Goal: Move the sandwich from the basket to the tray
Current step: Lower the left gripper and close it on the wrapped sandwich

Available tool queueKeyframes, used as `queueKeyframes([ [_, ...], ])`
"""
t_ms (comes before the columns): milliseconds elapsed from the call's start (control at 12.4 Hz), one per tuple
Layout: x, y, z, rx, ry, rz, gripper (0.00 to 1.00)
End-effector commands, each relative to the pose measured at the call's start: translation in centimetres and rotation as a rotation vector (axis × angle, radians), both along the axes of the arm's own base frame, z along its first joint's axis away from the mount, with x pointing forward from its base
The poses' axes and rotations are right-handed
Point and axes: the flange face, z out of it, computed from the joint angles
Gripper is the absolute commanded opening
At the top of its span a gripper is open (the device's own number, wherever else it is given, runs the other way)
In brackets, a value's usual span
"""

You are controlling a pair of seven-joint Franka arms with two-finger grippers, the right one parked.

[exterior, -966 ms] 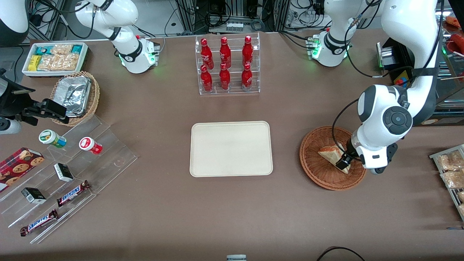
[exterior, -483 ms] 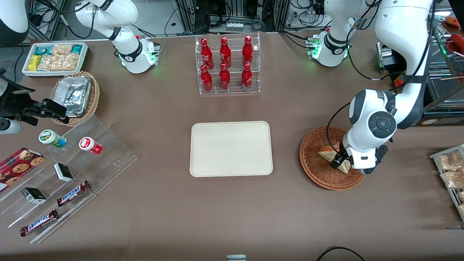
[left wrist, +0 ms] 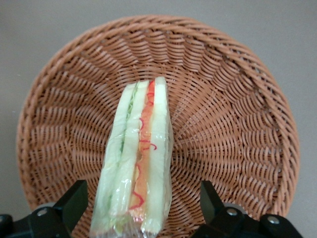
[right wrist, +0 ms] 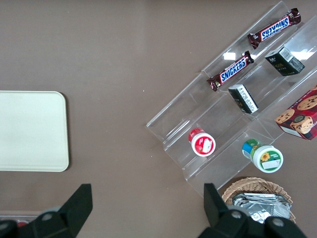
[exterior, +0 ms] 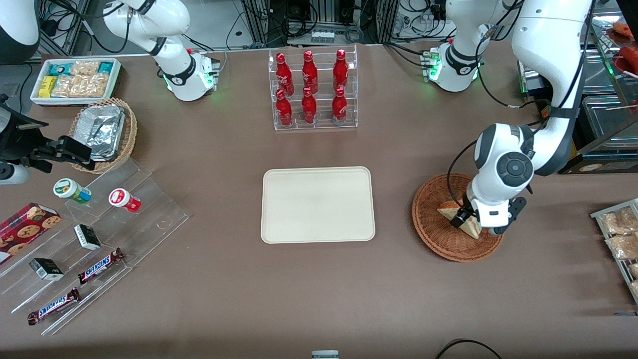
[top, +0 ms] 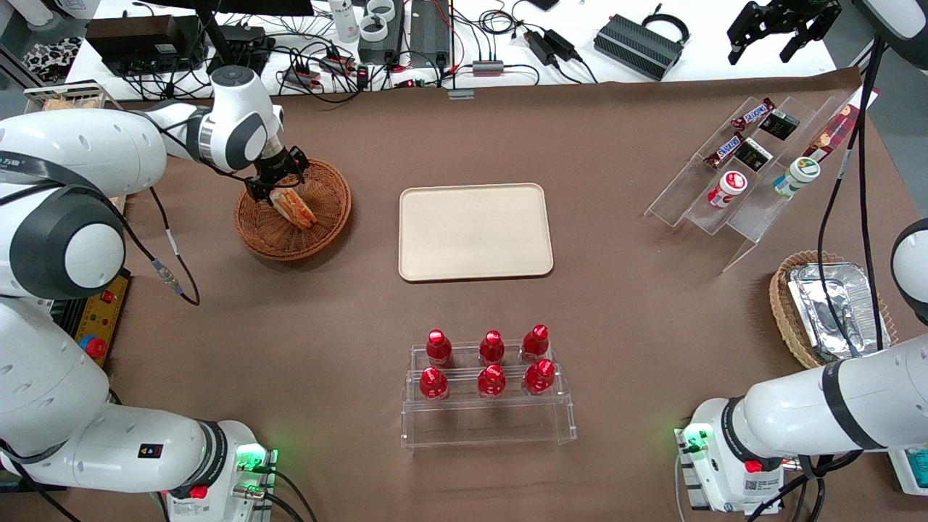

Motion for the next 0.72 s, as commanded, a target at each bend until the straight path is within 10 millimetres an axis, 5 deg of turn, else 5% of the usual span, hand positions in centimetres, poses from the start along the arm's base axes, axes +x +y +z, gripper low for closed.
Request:
queueKeyframes([
  [0, -1.0, 0.4, -0.9, 0.003, -0.029, 0.009, 1.00],
  [80, -0.9, 0.5, -1.0, 0.004, -0.030, 0.012, 0.97],
  [161, -0.6, 0.5, -0.7, 0.000, -0.038, 0.015, 0.51],
  [241, 0.2, 0.4, -0.3, -0.001, -0.046, 0.013, 0.17],
  [322, 1.0, 0.4, -0.1, 0.001, -0.047, 0.014, 0.00],
  [644, 1.8, 0.2, 2.0, 0.027, -0.008, -0.004, 0.00],
])
